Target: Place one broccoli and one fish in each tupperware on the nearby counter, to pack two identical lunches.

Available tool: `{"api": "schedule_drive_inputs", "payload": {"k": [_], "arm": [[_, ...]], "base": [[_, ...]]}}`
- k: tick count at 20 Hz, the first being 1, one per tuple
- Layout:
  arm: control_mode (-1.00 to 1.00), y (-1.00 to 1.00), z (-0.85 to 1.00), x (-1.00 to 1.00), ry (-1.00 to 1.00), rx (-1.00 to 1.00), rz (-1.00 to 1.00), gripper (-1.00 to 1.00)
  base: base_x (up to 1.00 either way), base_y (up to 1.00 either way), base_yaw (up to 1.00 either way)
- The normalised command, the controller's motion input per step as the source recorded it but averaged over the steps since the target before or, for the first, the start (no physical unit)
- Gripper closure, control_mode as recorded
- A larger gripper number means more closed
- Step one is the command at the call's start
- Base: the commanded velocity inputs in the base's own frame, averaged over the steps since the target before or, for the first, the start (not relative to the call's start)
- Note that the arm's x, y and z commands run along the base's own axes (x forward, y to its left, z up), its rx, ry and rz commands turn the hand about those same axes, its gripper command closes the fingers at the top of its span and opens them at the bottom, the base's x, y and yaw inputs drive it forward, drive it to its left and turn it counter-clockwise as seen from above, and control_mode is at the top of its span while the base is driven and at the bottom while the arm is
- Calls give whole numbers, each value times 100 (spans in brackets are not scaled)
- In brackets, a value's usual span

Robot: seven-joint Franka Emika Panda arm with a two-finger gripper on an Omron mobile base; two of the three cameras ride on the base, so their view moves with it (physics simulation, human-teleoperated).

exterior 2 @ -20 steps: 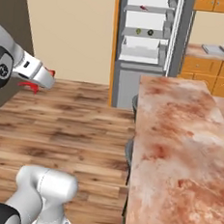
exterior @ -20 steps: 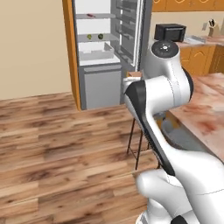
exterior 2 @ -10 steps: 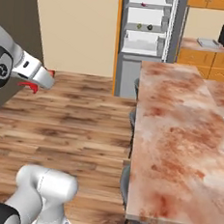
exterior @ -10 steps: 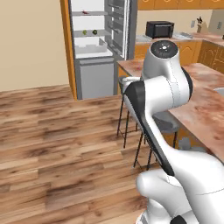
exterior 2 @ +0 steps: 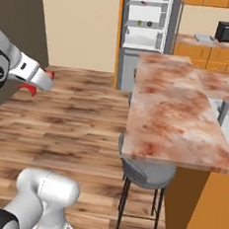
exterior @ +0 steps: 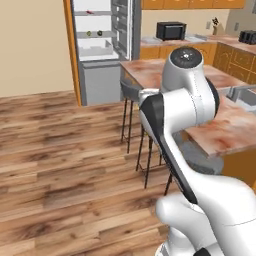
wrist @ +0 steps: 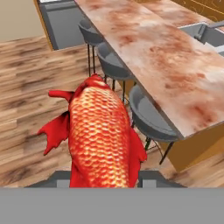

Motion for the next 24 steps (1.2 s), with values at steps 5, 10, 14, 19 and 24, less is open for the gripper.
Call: {"api": "schedule_drive_inputs", "payload": {"k": [5, 10, 14, 19, 24], "arm": [[100, 0, 0, 0, 0, 0, 0, 100], [100, 0, 0, 0, 0, 0, 0, 100], [100, 0, 0, 0, 0, 0, 0, 100], [100, 0, 0, 0, 0, 0, 0, 100], [100, 0, 0, 0, 0, 0, 0, 100]], "base": [[0, -100, 0], [-1, -100, 0], [-4, -100, 0], [-6, -100, 0], [-9, -100, 0]]}}
